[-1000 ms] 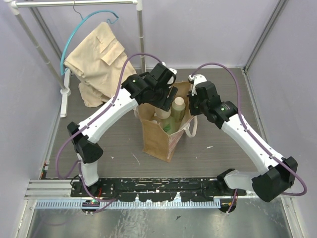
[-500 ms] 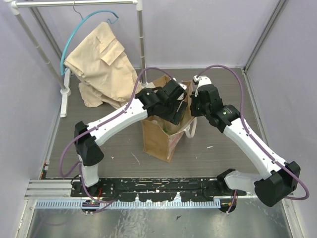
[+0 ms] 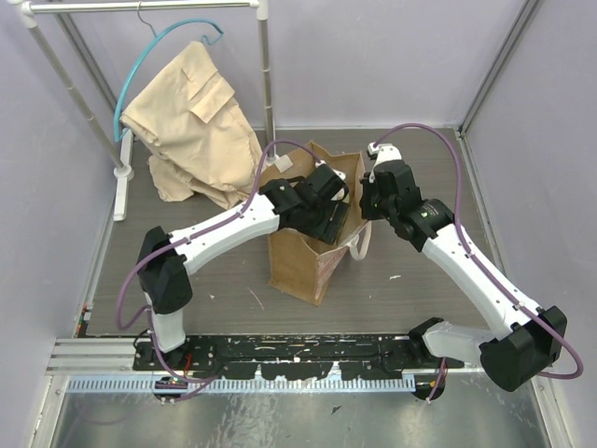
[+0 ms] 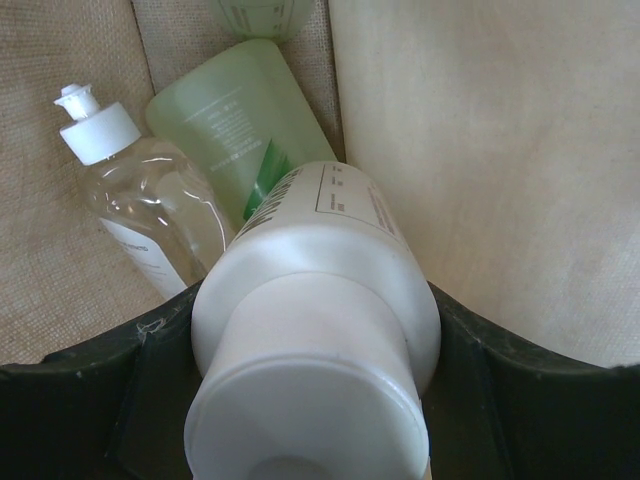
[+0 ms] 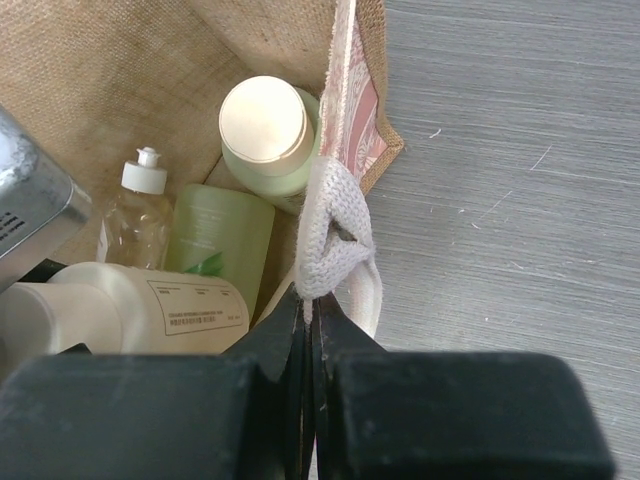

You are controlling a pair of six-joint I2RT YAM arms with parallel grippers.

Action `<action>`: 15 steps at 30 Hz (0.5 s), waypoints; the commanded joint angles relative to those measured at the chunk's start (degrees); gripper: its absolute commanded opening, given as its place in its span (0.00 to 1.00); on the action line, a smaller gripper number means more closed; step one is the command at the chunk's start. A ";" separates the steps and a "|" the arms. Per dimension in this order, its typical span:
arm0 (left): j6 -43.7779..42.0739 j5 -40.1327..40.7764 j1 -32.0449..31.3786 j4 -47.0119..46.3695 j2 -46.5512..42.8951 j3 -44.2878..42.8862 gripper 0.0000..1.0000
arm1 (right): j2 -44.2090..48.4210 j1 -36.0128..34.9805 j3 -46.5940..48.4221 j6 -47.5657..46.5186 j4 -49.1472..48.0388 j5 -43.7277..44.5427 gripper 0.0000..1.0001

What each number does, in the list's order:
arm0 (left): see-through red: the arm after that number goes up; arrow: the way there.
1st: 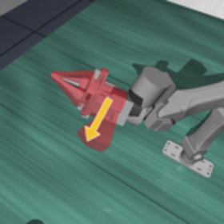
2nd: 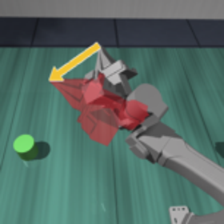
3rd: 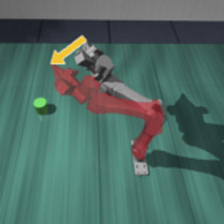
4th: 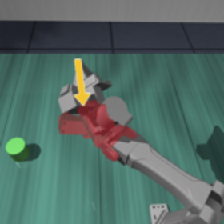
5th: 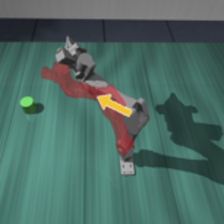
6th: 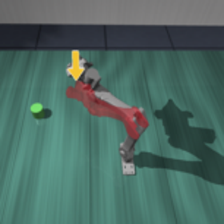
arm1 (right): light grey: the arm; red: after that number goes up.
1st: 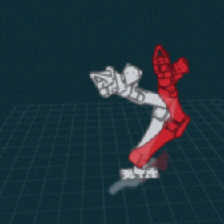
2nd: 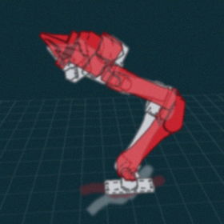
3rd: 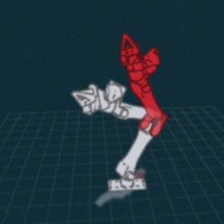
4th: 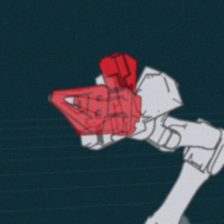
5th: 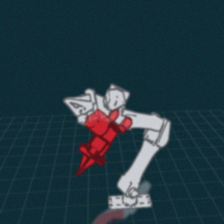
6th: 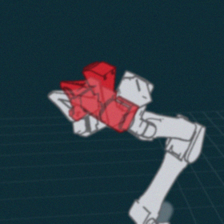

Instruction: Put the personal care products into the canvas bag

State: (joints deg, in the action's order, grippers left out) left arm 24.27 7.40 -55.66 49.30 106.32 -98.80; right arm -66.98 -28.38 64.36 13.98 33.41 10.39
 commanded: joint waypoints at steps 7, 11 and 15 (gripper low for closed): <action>-0.76 3.98 0.07 3.99 8.13 -11.83 0.00 | 2.50 -0.01 0.83 1.15 -2.08 1.02 0.01; -0.68 4.80 0.07 3.99 8.81 -11.80 0.00 | 2.87 0.06 1.16 0.90 -1.49 1.50 0.01; -0.54 5.25 0.05 4.23 8.61 -11.09 0.10 | 2.88 0.12 1.00 0.79 -1.15 1.60 0.01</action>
State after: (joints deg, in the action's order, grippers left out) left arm 24.05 10.57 -55.66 51.86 114.50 -109.25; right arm -66.98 -28.38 64.36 14.15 33.61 11.18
